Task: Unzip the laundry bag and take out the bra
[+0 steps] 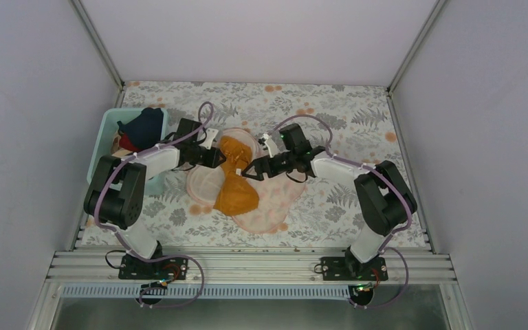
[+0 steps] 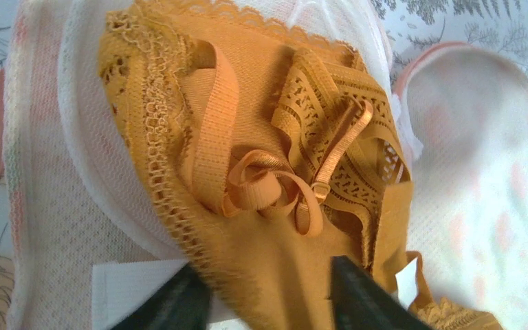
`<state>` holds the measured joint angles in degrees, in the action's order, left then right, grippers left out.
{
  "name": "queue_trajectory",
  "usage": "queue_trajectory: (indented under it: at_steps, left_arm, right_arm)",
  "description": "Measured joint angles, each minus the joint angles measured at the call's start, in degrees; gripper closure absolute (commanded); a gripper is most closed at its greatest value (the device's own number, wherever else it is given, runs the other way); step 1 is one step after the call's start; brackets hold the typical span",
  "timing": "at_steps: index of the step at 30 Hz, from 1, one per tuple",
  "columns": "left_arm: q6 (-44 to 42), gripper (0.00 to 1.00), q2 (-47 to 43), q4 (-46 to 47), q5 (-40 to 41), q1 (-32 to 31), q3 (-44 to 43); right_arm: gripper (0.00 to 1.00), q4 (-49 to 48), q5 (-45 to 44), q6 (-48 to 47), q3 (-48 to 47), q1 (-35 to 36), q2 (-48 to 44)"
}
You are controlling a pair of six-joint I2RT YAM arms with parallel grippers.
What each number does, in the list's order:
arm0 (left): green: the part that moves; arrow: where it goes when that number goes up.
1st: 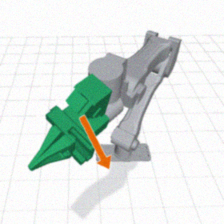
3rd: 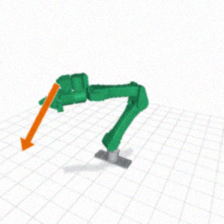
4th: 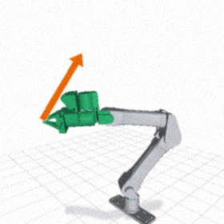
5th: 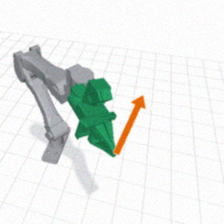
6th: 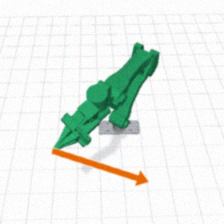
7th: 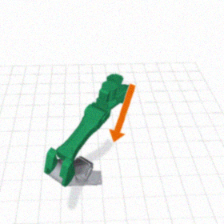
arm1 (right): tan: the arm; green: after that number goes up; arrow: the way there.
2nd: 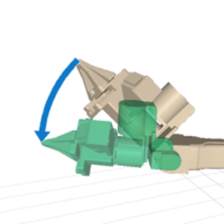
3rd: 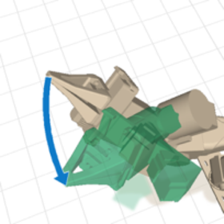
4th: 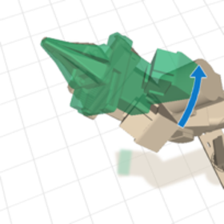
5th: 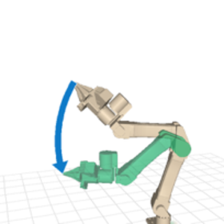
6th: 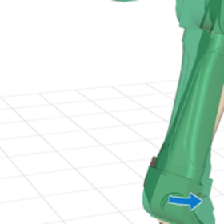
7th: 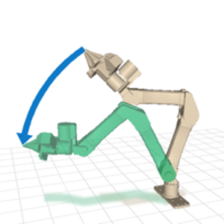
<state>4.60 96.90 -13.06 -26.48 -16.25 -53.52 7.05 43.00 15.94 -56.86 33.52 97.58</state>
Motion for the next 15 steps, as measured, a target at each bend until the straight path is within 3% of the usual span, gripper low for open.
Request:
queue_trajectory:
  at_steps: [1, 2, 9, 15]
  left_arm:
    - [-0.52, 0.96, 0.00, 0.04, 0.00, 0.00, -0.09]
    - [-0.42, 0.98, 0.00, 0.09, 0.07, 0.00, -0.17]
    - [-5.22, 0.98, -1.38, -0.74, 0.28, -1.05, -0.81]
    - [-14.47, 0.98, -7.02, -0.63, 0.28, -5.90, -1.36]
  right_arm:
    - [0.09, 0.11, 0.02, -0.09, 0.00, -0.37, 0.00]
    - [0.09, 0.20, 0.02, -0.22, 0.00, -0.72, 0.00]
    - [0.09, 2.34, -0.09, -4.20, -1.44, -3.28, -0.13]
    - [0.04, 4.35, -0.79, -14.23, -4.20, -7.19, -4.28]
